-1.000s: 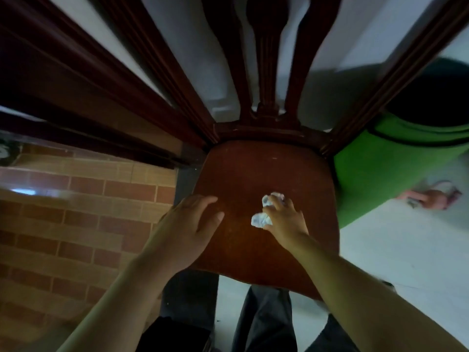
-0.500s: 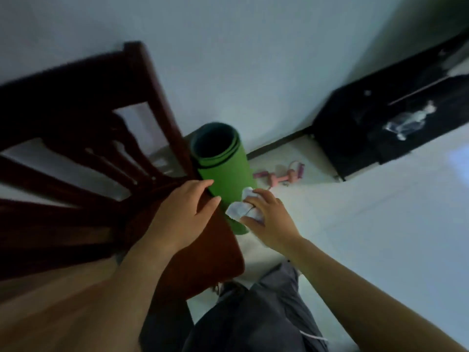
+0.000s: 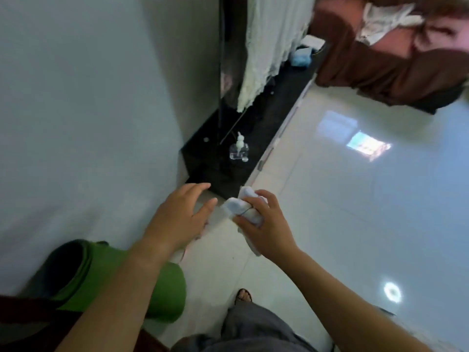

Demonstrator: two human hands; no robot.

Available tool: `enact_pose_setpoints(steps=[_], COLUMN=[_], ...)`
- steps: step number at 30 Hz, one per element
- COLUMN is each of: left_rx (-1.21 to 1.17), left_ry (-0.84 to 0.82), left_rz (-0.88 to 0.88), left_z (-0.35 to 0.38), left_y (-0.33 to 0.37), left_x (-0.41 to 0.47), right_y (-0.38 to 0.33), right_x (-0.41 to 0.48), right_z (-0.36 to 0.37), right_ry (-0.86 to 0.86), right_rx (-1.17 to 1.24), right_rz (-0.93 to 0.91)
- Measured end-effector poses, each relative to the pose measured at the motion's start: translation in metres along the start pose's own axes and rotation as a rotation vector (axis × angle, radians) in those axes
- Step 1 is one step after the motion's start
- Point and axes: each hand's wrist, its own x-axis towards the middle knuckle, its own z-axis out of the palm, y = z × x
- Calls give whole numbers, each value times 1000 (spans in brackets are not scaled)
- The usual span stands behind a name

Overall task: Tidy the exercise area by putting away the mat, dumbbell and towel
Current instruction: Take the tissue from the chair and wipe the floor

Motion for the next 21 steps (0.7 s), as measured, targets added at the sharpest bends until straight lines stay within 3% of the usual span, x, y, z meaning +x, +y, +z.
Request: enact_pose_setpoints(steps=[7,21], left_rx=[23,121], left_ry=[-150,-331], left_rz=[220,527], left_z=[27,22], left_y=[88,130], left_x=[76,218], right_y=[39,48], right_x=[17,89], right_z=[-84,-119], right_ry=[229,449], right_rx=[29,42], right_rz=[129,382])
